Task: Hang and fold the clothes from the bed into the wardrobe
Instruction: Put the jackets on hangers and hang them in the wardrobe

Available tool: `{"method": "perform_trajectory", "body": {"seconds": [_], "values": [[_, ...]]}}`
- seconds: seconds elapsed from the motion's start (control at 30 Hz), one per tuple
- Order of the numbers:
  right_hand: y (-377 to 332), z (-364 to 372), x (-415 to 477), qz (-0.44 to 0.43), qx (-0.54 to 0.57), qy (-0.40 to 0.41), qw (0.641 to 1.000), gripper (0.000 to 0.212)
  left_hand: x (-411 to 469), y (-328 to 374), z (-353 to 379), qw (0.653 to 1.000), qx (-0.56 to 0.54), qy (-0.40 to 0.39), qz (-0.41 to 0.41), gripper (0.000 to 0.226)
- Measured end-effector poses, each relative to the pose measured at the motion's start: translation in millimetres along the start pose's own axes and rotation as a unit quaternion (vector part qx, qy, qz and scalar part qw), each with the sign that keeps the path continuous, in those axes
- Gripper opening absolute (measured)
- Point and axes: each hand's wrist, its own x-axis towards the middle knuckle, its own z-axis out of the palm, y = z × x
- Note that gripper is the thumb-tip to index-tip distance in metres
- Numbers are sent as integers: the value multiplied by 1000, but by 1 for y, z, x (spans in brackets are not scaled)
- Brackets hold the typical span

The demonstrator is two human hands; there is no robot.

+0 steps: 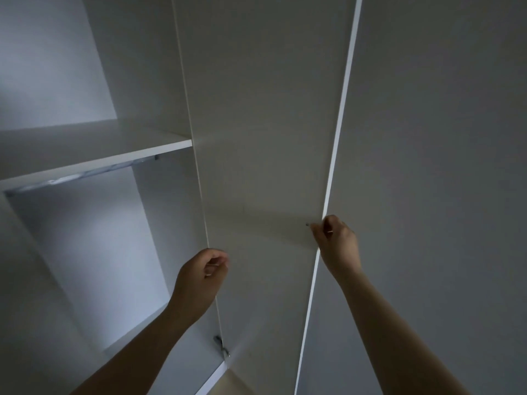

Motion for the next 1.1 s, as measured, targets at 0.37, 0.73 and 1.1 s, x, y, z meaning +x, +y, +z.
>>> {"method": "perform_trajectory", "body": {"seconds": [0.37,0.73,1.1], "values": [[-14,-6,-33,63,79,60,993,36,3,12,18,999,-32,-26,-16,10],[-50,-54,-140,170,158,157,960,13,-38,43,21,970,-206,-125,-18,11],[-83,-82,-286,266,80,251,927,10,-119,28,13,923,-241,-301,9,9]]}}
